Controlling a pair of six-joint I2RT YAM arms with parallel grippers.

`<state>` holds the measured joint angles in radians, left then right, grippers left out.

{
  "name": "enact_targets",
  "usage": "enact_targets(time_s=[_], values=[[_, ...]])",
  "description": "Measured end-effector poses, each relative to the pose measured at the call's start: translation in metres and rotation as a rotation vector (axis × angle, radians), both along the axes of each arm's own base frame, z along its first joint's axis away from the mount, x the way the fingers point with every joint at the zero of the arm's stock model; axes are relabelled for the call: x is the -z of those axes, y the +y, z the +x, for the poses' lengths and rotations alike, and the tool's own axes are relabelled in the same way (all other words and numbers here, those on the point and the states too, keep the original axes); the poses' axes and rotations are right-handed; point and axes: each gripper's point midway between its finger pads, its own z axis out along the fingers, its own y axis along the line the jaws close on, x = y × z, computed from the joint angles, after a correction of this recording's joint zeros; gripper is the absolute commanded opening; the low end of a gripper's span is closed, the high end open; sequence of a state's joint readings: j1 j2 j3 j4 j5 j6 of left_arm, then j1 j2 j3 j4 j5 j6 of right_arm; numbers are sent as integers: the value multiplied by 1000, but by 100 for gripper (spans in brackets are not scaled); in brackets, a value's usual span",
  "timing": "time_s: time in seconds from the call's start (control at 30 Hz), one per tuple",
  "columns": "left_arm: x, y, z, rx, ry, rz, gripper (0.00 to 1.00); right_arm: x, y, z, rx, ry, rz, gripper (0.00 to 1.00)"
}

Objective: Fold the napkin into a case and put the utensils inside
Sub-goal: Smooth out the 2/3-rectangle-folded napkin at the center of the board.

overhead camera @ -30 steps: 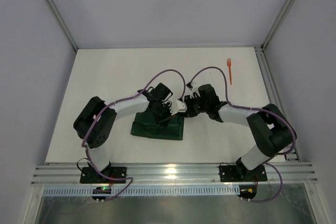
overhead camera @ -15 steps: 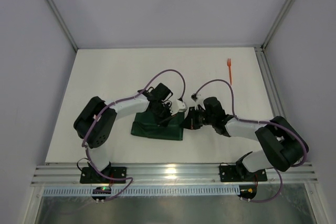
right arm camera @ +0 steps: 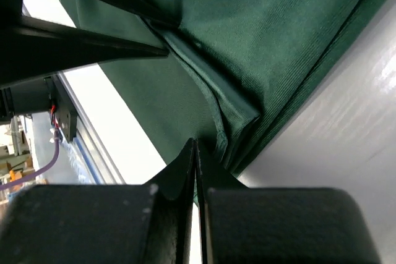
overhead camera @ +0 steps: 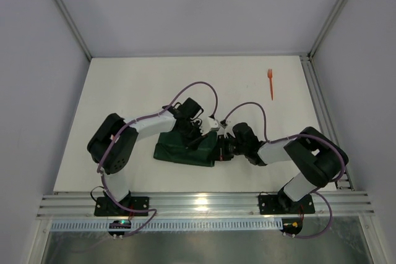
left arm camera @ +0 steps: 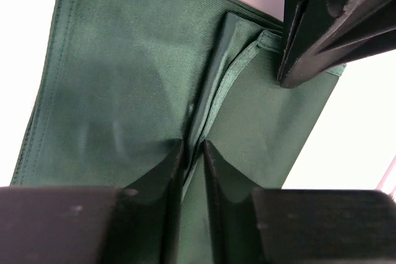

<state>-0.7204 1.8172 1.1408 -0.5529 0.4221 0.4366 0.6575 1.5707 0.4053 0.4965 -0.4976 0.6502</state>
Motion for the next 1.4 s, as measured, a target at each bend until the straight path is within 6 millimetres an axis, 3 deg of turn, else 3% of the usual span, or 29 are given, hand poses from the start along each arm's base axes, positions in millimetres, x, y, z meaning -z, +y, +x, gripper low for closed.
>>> enact_targets(time_s=[0.2, 0.4, 0.47, 0.5, 0.6, 0.63, 0.8, 0.9, 1.17, 1.4], values=[[-3, 2, 4, -16, -16, 6, 33, 0, 2, 2, 27, 9, 28, 4], [-31, 14, 20, -70, -68, -38, 36, 0, 1, 3, 38, 9, 25, 4], [-41, 23, 27, -98, -83, -48, 31, 0, 2, 3, 37, 11, 22, 4], [-45, 28, 29, -112, -89, -50, 21, 0, 2, 3, 36, 13, 20, 4], [-53, 42, 32, -125, -109, -52, 4, 0, 2, 3, 35, 14, 17, 4], [-54, 46, 28, -121, -109, -49, 3, 0, 2, 3, 34, 14, 15, 4], [-37, 69, -1, -72, -45, 21, 0, 1, 2, 3, 32, 17, 11, 4], [-28, 81, -8, -75, 3, 53, 0, 0, 2, 4, 30, 16, 8, 4], [-23, 102, 3, -140, 24, 68, 0, 0, 2, 4, 27, 19, 1, 4], [4, 117, 12, -202, 88, 110, 0, 1, 2, 5, 18, 12, -7, 4]])
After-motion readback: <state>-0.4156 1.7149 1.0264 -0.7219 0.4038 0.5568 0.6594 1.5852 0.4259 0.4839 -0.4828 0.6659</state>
